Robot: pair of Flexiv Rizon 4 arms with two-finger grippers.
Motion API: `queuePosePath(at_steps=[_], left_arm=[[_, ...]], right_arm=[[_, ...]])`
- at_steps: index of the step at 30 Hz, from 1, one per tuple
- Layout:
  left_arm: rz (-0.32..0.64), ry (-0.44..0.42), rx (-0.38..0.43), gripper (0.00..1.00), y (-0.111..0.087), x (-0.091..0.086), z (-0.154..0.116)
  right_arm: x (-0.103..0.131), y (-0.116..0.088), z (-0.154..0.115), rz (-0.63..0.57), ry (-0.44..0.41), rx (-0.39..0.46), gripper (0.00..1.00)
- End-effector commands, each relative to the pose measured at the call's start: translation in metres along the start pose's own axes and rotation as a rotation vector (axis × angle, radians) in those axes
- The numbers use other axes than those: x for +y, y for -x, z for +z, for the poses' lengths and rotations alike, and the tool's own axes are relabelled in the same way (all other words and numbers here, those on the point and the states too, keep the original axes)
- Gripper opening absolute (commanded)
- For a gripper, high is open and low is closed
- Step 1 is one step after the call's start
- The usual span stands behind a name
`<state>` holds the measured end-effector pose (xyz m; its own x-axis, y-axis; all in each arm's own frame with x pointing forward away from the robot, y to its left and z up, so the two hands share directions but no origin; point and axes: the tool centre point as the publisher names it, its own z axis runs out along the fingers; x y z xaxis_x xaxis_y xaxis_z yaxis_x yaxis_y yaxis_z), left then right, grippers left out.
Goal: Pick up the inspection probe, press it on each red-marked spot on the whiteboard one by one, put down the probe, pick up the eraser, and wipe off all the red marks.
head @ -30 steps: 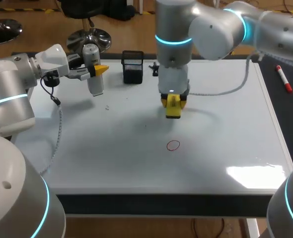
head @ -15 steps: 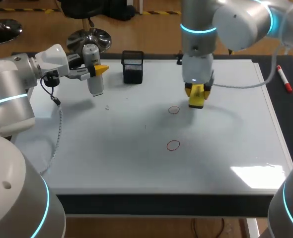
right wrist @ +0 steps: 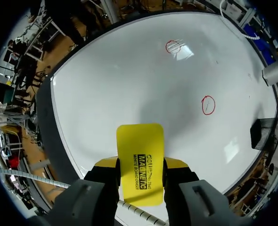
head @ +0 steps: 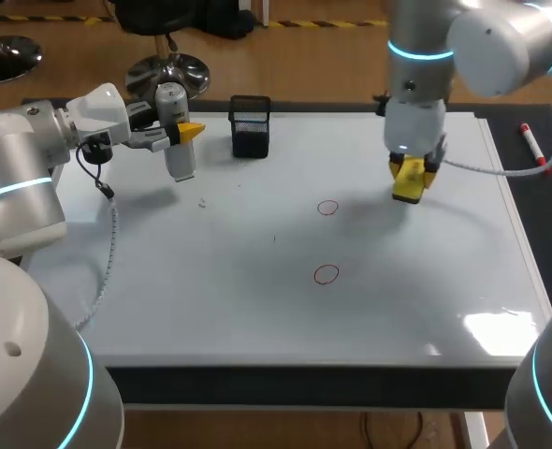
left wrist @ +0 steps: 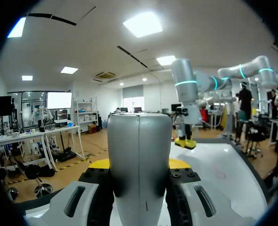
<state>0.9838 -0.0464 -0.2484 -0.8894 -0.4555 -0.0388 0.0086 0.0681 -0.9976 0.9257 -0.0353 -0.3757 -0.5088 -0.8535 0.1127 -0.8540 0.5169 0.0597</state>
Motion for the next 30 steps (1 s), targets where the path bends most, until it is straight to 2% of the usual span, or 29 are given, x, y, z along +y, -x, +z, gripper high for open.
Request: queuePosePath(at_steps=[1,19,23,30], left_arm=[[0.001,0.001,-0.002,0.0,0.0,-0.001,0.0],[0.001,0.001,-0.002,0.0,0.0,-0.001,0.0],[0.001,0.001,-0.002,0.0,0.0,-0.001,0.0],[0.001,0.001,-0.002,0.0,0.0,-0.001,0.0]], right_arm=[[-0.003,-0.014,-0.005,0.009,-0.003,-0.014,0.0],[-0.034,-0.051,-0.001,0.117,0.001,-0.007,0.0],[-0.047,-0.05,-0.002,0.135,0.003,-0.021,0.0],[-0.073,-0.033,-0.007,0.128,0.001,-0.023,0.0]])
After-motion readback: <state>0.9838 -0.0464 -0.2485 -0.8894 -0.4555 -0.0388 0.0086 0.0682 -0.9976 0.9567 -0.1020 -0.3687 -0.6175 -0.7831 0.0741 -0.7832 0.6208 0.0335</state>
